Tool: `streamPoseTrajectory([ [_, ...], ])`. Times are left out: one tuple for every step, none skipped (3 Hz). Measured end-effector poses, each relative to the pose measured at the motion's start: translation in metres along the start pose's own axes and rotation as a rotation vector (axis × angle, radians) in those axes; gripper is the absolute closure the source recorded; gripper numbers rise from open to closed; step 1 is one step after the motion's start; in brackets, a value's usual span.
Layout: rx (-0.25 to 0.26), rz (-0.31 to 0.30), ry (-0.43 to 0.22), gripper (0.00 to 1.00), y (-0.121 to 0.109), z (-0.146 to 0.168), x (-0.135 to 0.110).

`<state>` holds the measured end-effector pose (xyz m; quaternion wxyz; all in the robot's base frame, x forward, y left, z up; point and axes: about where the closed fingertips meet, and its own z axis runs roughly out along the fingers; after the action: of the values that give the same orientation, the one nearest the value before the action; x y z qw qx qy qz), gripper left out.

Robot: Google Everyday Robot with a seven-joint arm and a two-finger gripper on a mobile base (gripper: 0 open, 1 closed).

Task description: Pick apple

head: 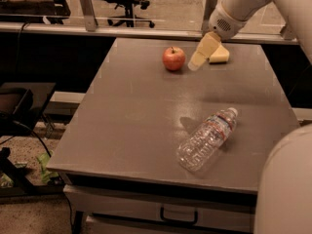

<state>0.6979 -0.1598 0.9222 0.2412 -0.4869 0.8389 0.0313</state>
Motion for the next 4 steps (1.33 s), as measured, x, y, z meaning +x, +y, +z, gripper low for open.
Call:
streamPoseTrajectory([
  [0.014, 0.077, -0.016, 0.00, -0.015, 0.033, -0.007],
  [0.030, 0.118, -0.033, 0.00, -0.025, 0.056, -0.019],
  [0.035, 0.127, -0.038, 0.00, -0.029, 0.075, -0.032],
  [0.026, 0.126, -0.038, 0.00, -0.029, 0.092, -0.043],
])
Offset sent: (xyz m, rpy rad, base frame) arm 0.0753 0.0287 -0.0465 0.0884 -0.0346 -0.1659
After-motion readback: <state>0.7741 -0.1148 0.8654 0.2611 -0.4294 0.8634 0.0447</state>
